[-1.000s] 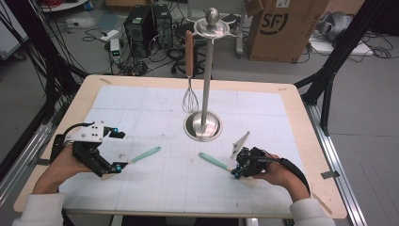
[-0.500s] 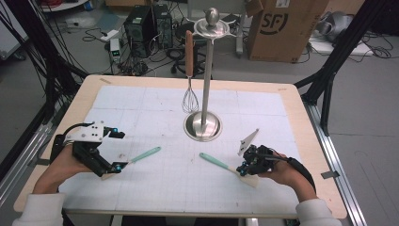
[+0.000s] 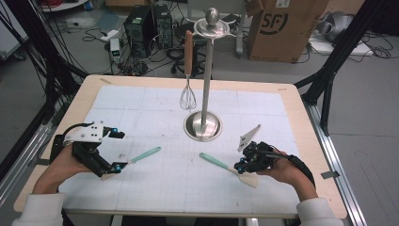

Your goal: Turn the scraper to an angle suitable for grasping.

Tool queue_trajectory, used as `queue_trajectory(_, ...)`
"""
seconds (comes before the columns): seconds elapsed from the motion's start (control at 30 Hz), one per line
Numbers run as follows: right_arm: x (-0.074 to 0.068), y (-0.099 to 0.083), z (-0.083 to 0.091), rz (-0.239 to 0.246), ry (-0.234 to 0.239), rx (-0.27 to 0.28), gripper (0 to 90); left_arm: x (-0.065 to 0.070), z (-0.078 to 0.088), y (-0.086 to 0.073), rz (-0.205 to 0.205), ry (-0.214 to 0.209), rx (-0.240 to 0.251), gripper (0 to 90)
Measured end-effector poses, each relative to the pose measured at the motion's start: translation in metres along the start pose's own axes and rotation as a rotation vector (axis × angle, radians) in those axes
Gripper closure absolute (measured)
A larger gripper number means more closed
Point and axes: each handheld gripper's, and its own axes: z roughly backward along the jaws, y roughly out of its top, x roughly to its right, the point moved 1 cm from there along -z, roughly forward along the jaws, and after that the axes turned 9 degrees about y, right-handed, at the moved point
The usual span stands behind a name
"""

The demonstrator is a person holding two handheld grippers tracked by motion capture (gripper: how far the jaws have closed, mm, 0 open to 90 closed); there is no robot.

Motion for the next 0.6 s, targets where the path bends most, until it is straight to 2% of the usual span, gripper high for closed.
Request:
queue_trajectory(0.1, -0.001, 0.003, 0.006, -0.005, -0.012, 0.017, 80.5, 0.0, 0.0, 0.0, -0.001, 0.0, 0.0, 1.7)
queue_trajectory(0.2, -0.003, 0.006, 0.011, -0.008, -0.014, 0.058, 71.3, -0.001, 0.0, 0.0, 0.003, 0.001, 0.003, 1.7)
queue_trajectory(0.3, -0.004, 0.009, 0.017, -0.005, -0.024, 0.08, 71.0, -0.001, 0.001, 0.0, 0.005, 0.002, 0.008, 1.7)
queue_trajectory(0.43, -0.005, 0.012, 0.023, 0.011, -0.027, 0.095, 70.2, -0.001, 0.001, 0.001, -0.001, -0.001, 0.007, 1.7)
queue_trajectory(0.6, -0.005, 0.016, 0.028, -0.002, -0.044, 0.106, 59.1, -0.001, 0.002, 0.001, 0.0, 0.0, 0.009, 1.7)
